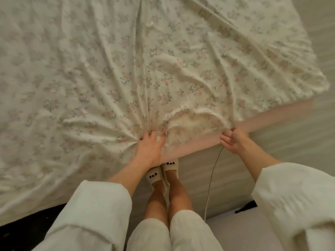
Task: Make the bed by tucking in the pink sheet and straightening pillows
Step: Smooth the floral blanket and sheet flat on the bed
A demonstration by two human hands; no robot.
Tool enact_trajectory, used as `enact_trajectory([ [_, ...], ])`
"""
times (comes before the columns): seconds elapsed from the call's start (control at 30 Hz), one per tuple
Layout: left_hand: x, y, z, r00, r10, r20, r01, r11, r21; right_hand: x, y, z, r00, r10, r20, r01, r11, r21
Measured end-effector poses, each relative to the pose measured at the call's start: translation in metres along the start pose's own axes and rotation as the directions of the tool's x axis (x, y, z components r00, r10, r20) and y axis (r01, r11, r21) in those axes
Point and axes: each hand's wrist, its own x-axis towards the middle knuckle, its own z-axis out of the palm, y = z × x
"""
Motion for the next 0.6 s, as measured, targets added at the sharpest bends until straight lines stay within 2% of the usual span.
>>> enact_trajectory([
  [0.07,-0.001,0.009,-0.002,0.999,-0.043,0.011,0.043,0.998,-0.049,0.0,0.008,-0.014,1.0,0.029,-0.004,-0.029,1.0,0.006],
  [0.17,-0.001,0.02,-0.015,0.993,-0.066,-0.101,0.057,0.994,-0.09,0.0,0.012,-0.031,0.999,0.018,0.026,-0.02,0.997,0.081],
  [0.4,0.028,0.071,-0.068,0.963,-0.008,-0.27,-0.042,0.983,-0.177,0.001,-0.038,-0.077,0.995,-0.096,0.022,0.086,0.956,0.281],
  [0.6,0.076,0.154,-0.122,0.951,0.134,-0.28,-0.185,0.969,-0.166,0.04,-0.104,-0.136,0.99,-0.14,0.015,0.124,0.913,0.388],
])
